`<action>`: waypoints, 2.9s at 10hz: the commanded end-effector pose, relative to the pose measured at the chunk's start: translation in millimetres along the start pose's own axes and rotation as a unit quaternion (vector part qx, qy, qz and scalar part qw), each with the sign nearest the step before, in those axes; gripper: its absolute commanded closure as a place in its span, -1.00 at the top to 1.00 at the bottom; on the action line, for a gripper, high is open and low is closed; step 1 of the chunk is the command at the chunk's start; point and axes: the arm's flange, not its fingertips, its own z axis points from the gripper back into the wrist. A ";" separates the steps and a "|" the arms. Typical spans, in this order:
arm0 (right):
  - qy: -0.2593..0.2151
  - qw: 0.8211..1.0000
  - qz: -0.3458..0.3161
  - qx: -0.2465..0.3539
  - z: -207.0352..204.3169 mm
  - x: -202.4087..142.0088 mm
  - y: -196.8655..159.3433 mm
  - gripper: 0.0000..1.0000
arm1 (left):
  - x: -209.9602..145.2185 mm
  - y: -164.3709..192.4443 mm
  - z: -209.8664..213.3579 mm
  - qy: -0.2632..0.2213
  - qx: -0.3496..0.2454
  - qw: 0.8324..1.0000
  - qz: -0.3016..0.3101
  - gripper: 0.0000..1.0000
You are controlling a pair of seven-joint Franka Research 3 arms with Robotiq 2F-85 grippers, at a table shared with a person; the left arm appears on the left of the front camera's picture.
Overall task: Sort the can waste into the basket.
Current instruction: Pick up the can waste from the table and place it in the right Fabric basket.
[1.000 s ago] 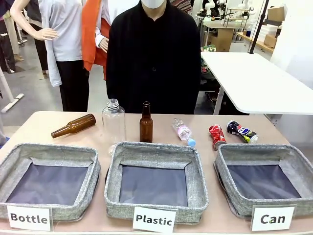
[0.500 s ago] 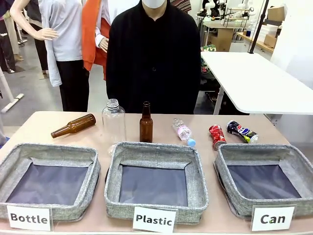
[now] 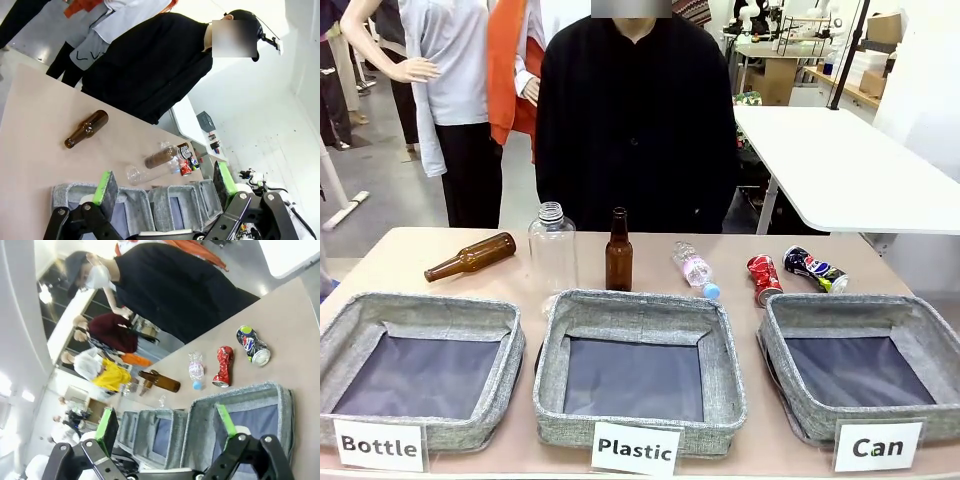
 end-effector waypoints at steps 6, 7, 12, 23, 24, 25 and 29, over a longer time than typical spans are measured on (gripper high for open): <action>0.214 0.911 0.222 -0.275 -266.3 -47.5 116.5 1.00 | 3.2 1.4 -1.1 -0.006 -0.009 1.000 -0.013 1.00; 0.215 0.898 0.241 -0.298 -283.9 -55.9 116.0 1.00 | 3.2 1.4 -1.1 -0.006 -0.009 1.000 -0.013 1.00; 0.262 0.910 0.218 -0.235 -324.2 -31.1 100.2 1.00 | 3.2 1.4 -1.1 -0.006 -0.009 1.000 -0.013 1.00; 0.184 0.962 0.054 -0.195 -93.0 -28.5 22.0 1.00 | 3.2 1.4 -1.1 -0.006 -0.009 1.000 -0.013 1.00; 0.188 0.961 0.058 -0.195 -94.5 -28.1 22.1 1.00 | 3.2 1.4 -1.1 -0.006 -0.009 1.000 -0.013 1.00; 0.190 0.959 0.063 -0.201 -102.7 -26.6 25.0 1.00 | 3.2 1.4 -1.1 -0.006 -0.009 1.000 -0.013 1.00; 0.208 0.937 0.112 -0.259 -160.8 -19.0 49.6 1.00 | 3.2 1.4 -1.1 -0.006 -0.009 1.000 -0.013 1.00</action>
